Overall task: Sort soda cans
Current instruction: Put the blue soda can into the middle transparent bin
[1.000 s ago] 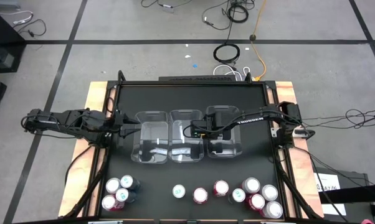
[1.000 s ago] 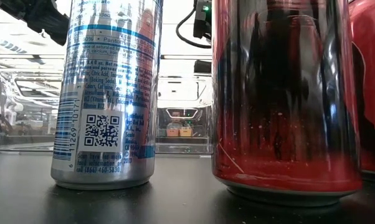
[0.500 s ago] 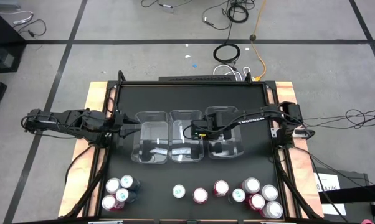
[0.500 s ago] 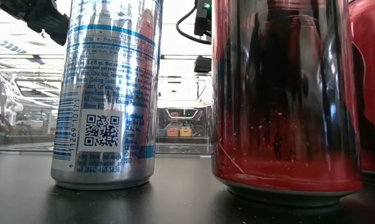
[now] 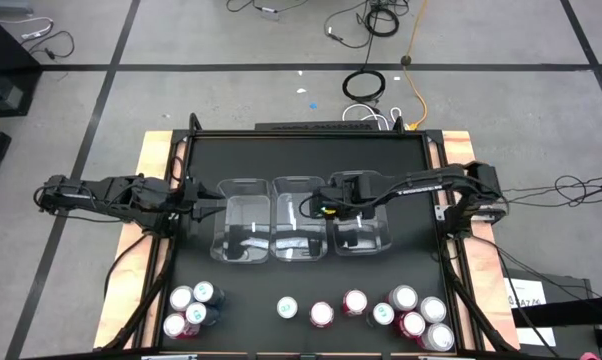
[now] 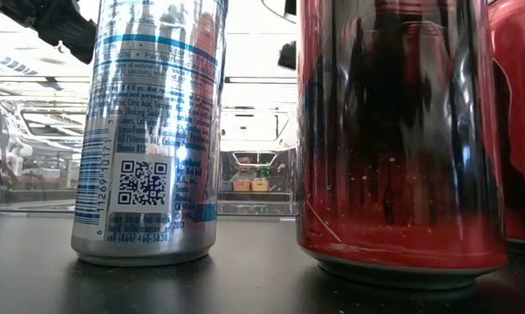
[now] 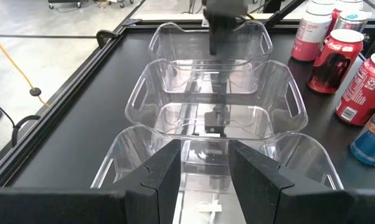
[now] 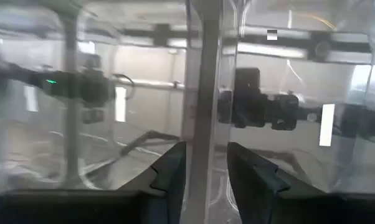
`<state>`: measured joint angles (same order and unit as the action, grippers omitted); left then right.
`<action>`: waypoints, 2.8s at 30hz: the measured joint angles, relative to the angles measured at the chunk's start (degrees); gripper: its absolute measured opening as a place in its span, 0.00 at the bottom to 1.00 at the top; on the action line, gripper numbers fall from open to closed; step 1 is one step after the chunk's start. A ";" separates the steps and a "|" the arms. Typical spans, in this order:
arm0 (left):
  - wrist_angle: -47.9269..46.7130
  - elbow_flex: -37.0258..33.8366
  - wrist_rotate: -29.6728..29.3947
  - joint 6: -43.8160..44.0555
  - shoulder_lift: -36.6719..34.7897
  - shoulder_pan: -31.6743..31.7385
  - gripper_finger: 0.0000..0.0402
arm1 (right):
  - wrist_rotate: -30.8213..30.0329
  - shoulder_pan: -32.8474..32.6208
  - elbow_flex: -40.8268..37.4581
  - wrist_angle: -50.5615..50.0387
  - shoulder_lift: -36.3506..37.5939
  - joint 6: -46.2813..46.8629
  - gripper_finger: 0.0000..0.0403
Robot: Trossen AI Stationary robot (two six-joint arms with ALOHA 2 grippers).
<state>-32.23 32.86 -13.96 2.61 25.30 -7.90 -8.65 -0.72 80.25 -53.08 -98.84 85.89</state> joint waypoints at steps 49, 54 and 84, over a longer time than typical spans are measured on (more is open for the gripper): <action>20.62 0.00 0.39 13.66 14.20 -4.94 0.36 | -14.79 -26.42 0.02 -11.45 16.08 -21.24 0.28; 25.20 0.00 0.48 13.66 16.10 -5.01 0.36 | -15.11 -29.85 0.02 -11.70 17.94 -21.44 0.28; 25.73 0.00 0.37 13.53 16.47 -4.99 0.36 | -15.52 -28.82 0.02 -1.79 18.06 -22.49 0.28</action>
<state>-6.50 32.86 -13.58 16.14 41.77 -12.89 -24.18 -29.54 80.27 -54.87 -80.77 63.40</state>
